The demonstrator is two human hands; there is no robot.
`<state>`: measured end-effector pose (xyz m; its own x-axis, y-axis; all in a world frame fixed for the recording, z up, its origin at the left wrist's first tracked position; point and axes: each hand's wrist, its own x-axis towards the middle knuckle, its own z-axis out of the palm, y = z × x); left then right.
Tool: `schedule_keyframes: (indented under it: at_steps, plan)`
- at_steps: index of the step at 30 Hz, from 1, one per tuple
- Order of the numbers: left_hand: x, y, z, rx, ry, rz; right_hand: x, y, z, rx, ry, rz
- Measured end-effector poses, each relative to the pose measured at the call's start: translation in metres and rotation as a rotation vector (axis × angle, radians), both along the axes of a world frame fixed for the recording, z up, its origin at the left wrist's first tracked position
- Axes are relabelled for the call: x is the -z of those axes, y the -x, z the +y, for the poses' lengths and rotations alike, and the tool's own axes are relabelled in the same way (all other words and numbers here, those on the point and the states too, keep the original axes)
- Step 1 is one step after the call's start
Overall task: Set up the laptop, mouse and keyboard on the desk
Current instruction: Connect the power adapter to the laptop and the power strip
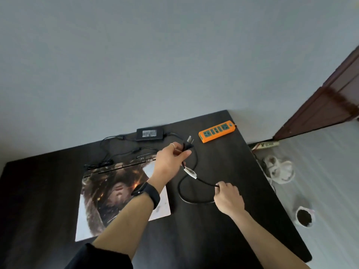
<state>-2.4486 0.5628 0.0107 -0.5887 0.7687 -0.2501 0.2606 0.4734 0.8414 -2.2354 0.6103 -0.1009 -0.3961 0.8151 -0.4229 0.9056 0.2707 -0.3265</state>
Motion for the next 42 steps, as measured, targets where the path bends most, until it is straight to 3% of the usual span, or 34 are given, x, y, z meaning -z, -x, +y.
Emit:
schedule_keyframes:
  at_steps: [3, 11, 19, 21, 26, 33, 42]
  plan:
    - [0.010, -0.008, 0.042, 0.093, 0.086, 0.166, 0.009, -0.013, 0.042, 0.102, 0.185, 0.088]
    - [0.055, -0.022, 0.154, 0.311, 0.384, 0.558, 0.050, -0.043, 0.129, 0.234, 0.413, 0.191]
    - [0.091, 0.001, 0.219, 0.381, 0.478, 0.692, 0.059, -0.003, 0.194, 0.212, 0.504, 0.453]
    - [0.099, 0.006, 0.225, 0.384, 0.497, 0.715, 0.063, 0.014, 0.208, 0.161, 0.414, 0.467]
    - [0.113, 0.012, 0.228, 0.383, 0.564, 0.778, 0.084, 0.057, 0.244, -0.050, -0.153, 0.308]
    - [0.130, 0.020, 0.235, 0.450, 0.527, 0.831, 0.131, 0.050, 0.260, -0.181, -0.344, 0.177]
    - [0.144, 0.041, 0.233, 0.492, 0.398, 0.851, 0.137, 0.057, 0.261, -0.146, -0.395, 0.200]
